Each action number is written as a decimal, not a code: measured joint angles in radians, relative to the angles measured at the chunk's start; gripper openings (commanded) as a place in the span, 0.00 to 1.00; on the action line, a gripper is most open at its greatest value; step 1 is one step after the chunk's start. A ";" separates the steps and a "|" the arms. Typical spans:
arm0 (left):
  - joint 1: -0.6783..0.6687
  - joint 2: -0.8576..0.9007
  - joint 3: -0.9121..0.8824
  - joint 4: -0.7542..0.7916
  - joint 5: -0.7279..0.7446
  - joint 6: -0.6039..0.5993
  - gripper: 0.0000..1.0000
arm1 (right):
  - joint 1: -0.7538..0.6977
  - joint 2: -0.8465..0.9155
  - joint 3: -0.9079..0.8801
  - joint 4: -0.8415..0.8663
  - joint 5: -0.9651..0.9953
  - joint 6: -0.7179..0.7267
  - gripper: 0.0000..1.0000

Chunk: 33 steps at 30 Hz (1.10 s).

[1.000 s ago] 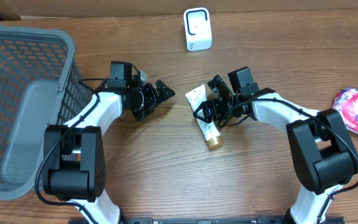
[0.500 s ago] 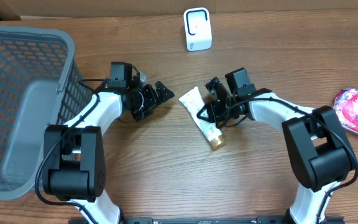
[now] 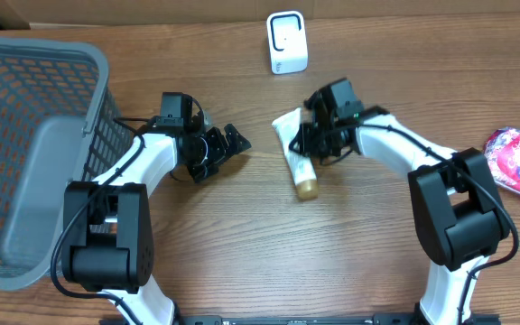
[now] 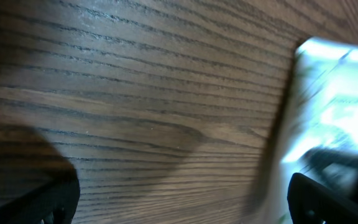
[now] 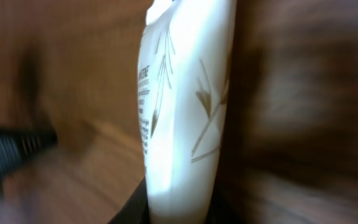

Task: Scan the item barcode
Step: 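Lift the tube and carry it up toward the white scanner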

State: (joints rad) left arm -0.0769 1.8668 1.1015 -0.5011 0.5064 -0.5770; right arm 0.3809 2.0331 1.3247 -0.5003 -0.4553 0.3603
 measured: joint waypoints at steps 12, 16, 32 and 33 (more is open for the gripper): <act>0.000 0.000 0.003 -0.014 -0.011 0.001 1.00 | -0.023 -0.057 0.124 -0.076 0.385 0.697 0.04; 0.000 0.000 0.005 -0.016 -0.016 0.001 1.00 | -0.010 -0.105 0.124 -0.076 0.467 0.833 0.04; 0.000 0.000 0.013 -0.016 -0.084 0.001 1.00 | 0.035 -0.411 0.123 0.081 0.538 0.768 0.04; 0.000 0.000 0.013 -0.016 -0.086 0.001 1.00 | 0.045 -0.438 0.123 0.087 0.554 0.760 0.04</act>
State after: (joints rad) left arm -0.0772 1.8668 1.1149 -0.5171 0.4206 -0.5758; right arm 0.4259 1.5948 1.4479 -0.4137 0.0986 1.1202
